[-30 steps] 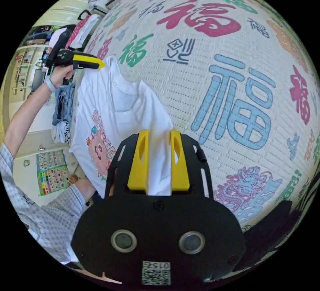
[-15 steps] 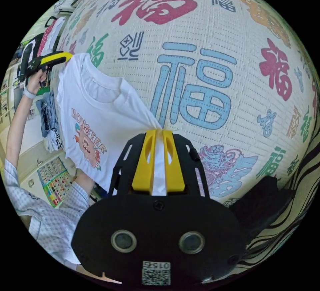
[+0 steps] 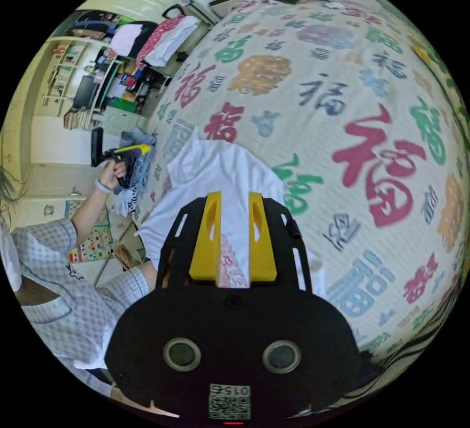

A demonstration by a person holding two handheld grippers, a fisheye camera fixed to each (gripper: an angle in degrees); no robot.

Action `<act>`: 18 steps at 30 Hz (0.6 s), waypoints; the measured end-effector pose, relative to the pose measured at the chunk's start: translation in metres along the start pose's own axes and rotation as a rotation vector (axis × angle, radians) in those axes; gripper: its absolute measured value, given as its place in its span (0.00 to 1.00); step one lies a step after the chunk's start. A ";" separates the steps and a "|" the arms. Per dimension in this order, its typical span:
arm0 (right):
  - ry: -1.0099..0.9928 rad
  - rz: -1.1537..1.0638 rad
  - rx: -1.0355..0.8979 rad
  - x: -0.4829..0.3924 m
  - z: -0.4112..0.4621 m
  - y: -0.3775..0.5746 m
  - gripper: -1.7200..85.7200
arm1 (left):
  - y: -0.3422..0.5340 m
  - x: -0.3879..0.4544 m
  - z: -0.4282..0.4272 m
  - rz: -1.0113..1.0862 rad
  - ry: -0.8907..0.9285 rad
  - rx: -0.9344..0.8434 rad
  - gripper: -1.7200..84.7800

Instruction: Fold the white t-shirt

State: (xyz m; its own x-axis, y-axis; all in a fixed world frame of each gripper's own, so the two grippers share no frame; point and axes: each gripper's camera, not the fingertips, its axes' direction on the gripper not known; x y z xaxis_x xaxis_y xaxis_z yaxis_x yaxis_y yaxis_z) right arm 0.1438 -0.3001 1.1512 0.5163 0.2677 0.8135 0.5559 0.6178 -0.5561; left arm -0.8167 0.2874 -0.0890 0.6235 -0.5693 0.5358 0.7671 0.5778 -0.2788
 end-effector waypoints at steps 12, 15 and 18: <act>0.154 -0.091 -0.376 -0.076 0.198 -0.179 0.02 | 0.071 -0.107 0.012 -0.187 0.130 0.042 0.02; 0.166 -0.155 -0.280 -0.093 0.200 -0.192 0.02 | 0.093 -0.125 -0.015 -0.208 0.075 0.113 0.01; 0.161 -0.146 -0.302 -0.099 0.216 -0.201 0.02 | 0.115 -0.145 -0.035 -0.236 0.060 0.162 0.01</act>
State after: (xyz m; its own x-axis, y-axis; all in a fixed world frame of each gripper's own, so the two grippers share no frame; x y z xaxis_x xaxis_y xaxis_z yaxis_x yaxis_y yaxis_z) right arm -0.1599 -0.2917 1.2191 0.4999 0.0589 0.8641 0.7859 0.3883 -0.4811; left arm -0.8138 0.4153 -0.2266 0.4418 -0.7300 0.5215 0.8610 0.5082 -0.0180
